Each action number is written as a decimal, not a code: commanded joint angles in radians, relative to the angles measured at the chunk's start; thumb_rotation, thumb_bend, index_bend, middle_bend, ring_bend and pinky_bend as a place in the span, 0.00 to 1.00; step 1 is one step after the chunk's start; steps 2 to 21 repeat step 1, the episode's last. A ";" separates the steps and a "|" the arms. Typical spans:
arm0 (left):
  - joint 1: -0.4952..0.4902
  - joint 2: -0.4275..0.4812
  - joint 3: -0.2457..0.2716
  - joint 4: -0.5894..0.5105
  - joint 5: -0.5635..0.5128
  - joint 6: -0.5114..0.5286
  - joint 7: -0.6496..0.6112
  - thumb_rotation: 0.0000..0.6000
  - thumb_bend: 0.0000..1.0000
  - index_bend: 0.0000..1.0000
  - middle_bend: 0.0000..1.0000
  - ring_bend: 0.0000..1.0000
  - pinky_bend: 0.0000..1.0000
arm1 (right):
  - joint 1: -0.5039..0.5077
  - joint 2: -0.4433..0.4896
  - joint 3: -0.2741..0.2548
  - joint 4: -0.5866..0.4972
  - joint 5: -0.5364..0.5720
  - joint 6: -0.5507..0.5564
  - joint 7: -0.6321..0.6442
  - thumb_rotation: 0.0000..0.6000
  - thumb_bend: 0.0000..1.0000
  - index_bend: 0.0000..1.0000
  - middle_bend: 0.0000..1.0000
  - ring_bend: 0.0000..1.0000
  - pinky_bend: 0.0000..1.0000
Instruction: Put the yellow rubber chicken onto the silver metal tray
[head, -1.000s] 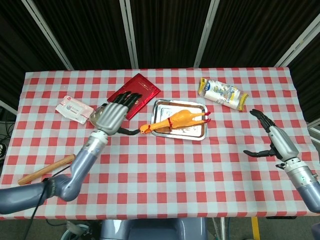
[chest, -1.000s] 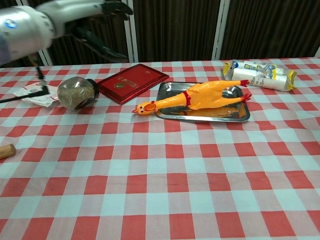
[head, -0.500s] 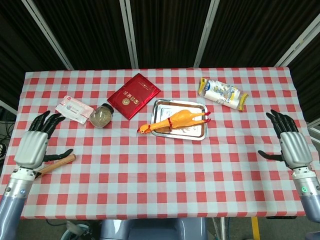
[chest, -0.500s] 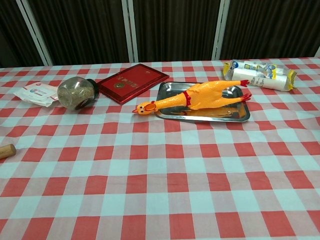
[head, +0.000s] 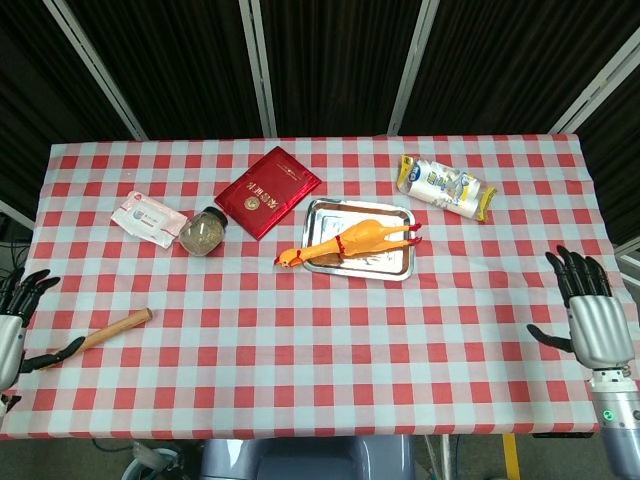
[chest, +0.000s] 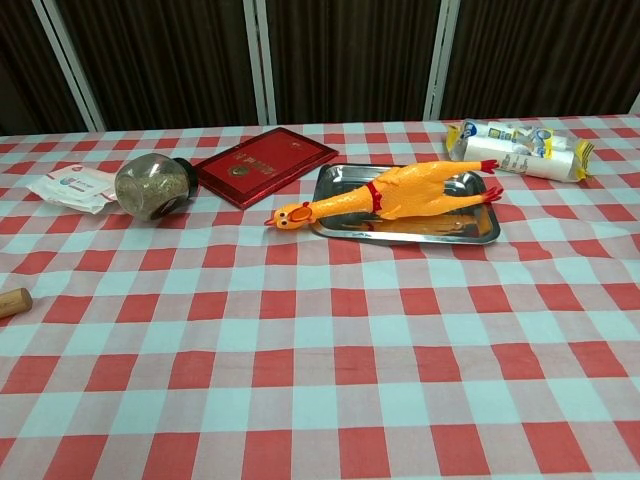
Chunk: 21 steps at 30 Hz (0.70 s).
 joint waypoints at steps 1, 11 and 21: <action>0.009 -0.007 0.000 0.006 0.020 0.001 0.004 1.00 0.13 0.18 0.12 0.02 0.09 | -0.008 -0.007 -0.002 -0.007 -0.010 0.001 -0.024 1.00 0.09 0.00 0.00 0.00 0.02; 0.009 -0.007 0.000 0.006 0.020 0.001 0.004 1.00 0.13 0.18 0.12 0.02 0.09 | -0.008 -0.007 -0.002 -0.007 -0.010 0.001 -0.024 1.00 0.09 0.00 0.00 0.00 0.02; 0.009 -0.007 0.000 0.006 0.020 0.001 0.004 1.00 0.13 0.18 0.12 0.02 0.09 | -0.008 -0.007 -0.002 -0.007 -0.010 0.001 -0.024 1.00 0.09 0.00 0.00 0.00 0.02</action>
